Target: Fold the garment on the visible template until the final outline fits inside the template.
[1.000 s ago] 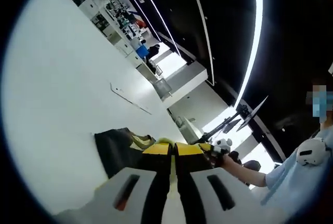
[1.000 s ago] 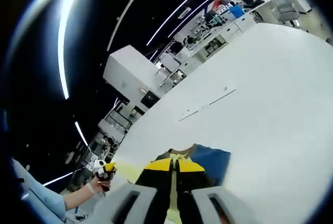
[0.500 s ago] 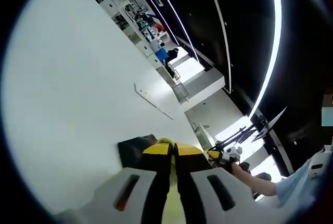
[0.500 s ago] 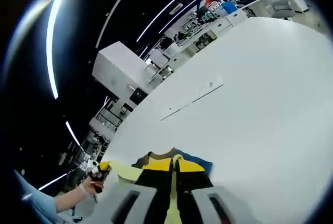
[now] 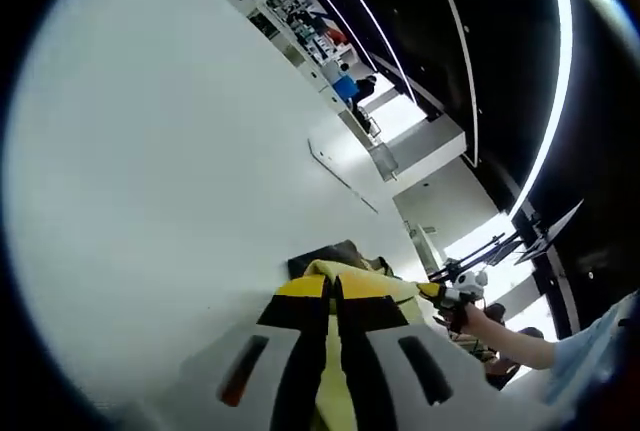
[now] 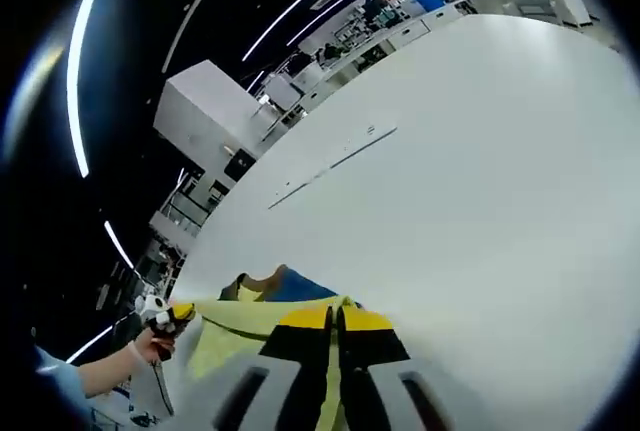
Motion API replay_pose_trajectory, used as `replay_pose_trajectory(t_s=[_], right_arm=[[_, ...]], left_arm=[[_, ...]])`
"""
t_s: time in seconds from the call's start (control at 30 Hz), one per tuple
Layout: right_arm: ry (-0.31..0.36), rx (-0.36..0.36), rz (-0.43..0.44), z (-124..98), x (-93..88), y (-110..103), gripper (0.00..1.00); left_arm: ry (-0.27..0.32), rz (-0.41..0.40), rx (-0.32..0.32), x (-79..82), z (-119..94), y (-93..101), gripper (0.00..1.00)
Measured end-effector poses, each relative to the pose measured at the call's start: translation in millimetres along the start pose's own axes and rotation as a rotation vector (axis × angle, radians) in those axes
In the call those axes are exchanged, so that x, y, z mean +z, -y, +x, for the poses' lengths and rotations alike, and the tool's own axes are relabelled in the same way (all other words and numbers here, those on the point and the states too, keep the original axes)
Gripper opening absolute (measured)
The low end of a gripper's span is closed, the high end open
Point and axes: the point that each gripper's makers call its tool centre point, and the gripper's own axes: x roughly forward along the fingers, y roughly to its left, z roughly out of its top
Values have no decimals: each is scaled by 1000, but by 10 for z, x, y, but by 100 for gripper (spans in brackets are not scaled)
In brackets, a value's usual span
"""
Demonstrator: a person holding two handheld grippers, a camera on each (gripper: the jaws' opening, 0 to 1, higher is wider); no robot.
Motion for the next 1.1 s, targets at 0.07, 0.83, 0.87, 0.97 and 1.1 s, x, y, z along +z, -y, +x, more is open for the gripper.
replay_pose_trajectory(t_s=[0.07,0.83,0.87,0.97,1.1], right_arm=[[0,-1,0,10,3,9,0],[-28,-23,-199,36,-76,50,0],[-23,-15,-209,34,-75,24,0],[-20,10,-227,16,-78,-49,9],[0,35,-274,-26,-35,-139,28]], left_arm=[[-10,0,11,-9,22,-26,0],[-64,168,59,-56,49,-89,1],[-66,188,58,-55,39,-80,3],[-70,218,62,-53,22,-77,17],[-84,282,64,-49,-18,-56,35]])
